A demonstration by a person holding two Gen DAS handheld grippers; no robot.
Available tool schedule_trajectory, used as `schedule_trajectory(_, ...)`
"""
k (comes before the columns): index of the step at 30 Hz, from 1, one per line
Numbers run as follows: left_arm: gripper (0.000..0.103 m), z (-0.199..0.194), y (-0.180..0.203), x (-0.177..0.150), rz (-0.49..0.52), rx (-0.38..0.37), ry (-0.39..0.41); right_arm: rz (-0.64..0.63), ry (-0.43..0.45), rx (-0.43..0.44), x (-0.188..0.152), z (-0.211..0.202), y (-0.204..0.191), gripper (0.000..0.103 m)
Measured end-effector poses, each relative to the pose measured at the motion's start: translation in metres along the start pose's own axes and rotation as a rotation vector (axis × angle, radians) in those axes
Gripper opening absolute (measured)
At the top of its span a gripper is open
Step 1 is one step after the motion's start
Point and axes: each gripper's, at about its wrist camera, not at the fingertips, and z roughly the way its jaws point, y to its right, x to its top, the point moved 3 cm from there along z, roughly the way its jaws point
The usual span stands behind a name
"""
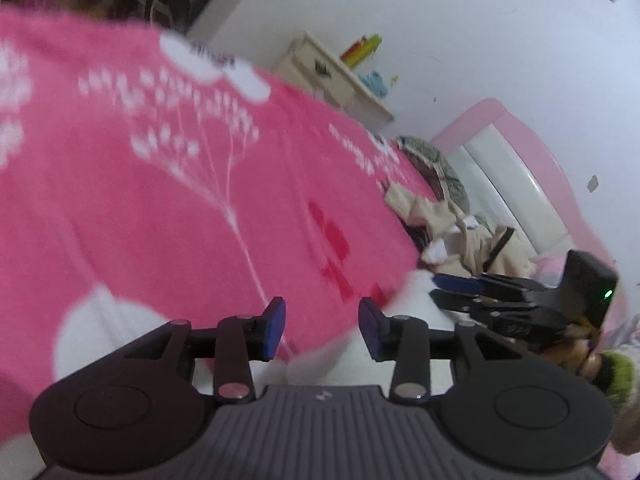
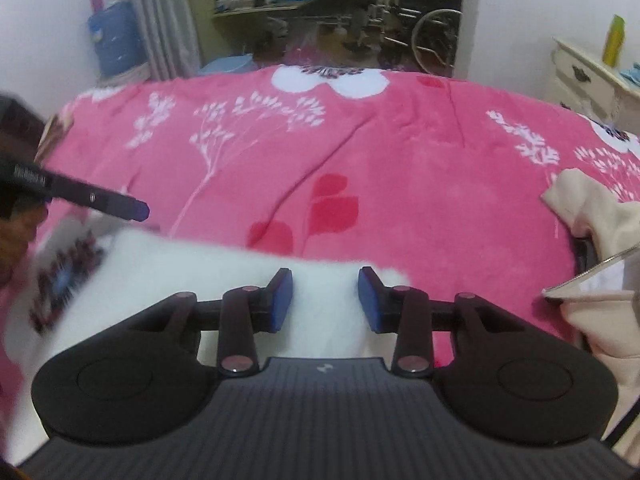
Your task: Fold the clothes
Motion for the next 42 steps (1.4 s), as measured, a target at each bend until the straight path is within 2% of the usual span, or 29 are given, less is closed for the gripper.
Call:
schedule_trajectory(3, 0.041, -0.014, 0.014, 0.01, 0.028, 0.004, 0.051, 0.02, 0.064, 0.046, 0.011, -0.028, -0.006, 0.034)
schedule_trajectory(4, 0.041, -0.017, 0.019, 0.012, 0.037, -0.002, 0.06, 0.028, 0.058, 0.06, 0.009, -0.03, -0.008, 0.033)
schedule_trajectory(7, 0.041, -0.02, 0.04, 0.012, 0.085, -0.033, 0.052, 0.008, -0.024, 0.005, -0.014, -0.01, -0.005, 0.032)
schedule_trajectory(10, 0.041, -0.015, 0.068, 0.004, 0.175, -0.047, 0.026, 0.053, -0.044, -0.01, -0.016, -0.005, -0.002, 0.03)
schedule_trajectory(14, 0.041, -0.013, 0.102, -0.019, 0.287, -0.089, -0.05, 0.097, -0.012, 0.002, -0.001, -0.043, -0.007, 0.03)
schedule_trajectory(16, 0.043, -0.01, 0.121, -0.039, 0.353, -0.117, -0.1, 0.113, -0.036, 0.031, -0.007, -0.049, -0.01, 0.029)
schedule_trajectory(17, 0.043, -0.007, 0.129, -0.05, 0.384, -0.124, -0.123, 0.103, -0.064, 0.01, -0.016, -0.043, -0.01, 0.029)
schedule_trajectory(19, 0.044, 0.004, 0.139, -0.075, 0.455, -0.099, -0.187, 0.085, -0.112, -0.025, -0.034, -0.032, -0.008, 0.029)
schedule_trajectory(20, 0.044, 0.01, 0.141, -0.087, 0.505, -0.059, -0.204, 0.087, -0.097, -0.021, -0.042, -0.028, -0.005, 0.03)
schedule_trajectory(22, 0.045, 0.019, 0.141, -0.107, 0.608, 0.002, -0.191, 0.133, -0.092, -0.009, -0.043, -0.025, -0.002, 0.03)
schedule_trajectory(26, 0.045, 0.011, 0.146, -0.106, 0.577, 0.032, -0.191, 0.141, -0.105, -0.04, -0.033, -0.045, -0.008, 0.03)
schedule_trajectory(28, 0.045, 0.0, 0.151, -0.102, 0.588, 0.032, -0.167, 0.152, -0.097, -0.022, -0.032, -0.062, -0.011, 0.03)
schedule_trajectory(30, 0.045, -0.01, 0.16, -0.106, 0.629, 0.011, -0.156, 0.16, -0.096, 0.002, -0.034, -0.078, -0.014, 0.03)
schedule_trajectory(32, 0.047, -0.009, 0.165, -0.116, 0.683, -0.004, -0.179, 0.146, -0.119, 0.019, -0.044, -0.083, -0.018, 0.029)
schedule_trajectory(34, 0.048, -0.001, 0.166, -0.13, 0.745, 0.015, -0.207, 0.124, -0.166, -0.021, -0.059, -0.07, -0.017, 0.031)
schedule_trajectory(37, 0.049, 0.011, 0.162, -0.146, 0.818, 0.04, -0.195, 0.211, -0.173, 0.007, -0.078, -0.053, -0.001, 0.035)
schedule_trajectory(40, 0.048, 0.006, 0.165, -0.135, 0.746, 0.045, -0.22, 0.31, -0.165, 0.027, -0.072, -0.067, 0.01, 0.033)
schedule_trajectory(42, 0.047, -0.005, 0.172, -0.129, 0.74, 0.04, -0.2, 0.303, -0.151, 0.02, -0.068, -0.081, 0.008, 0.03)
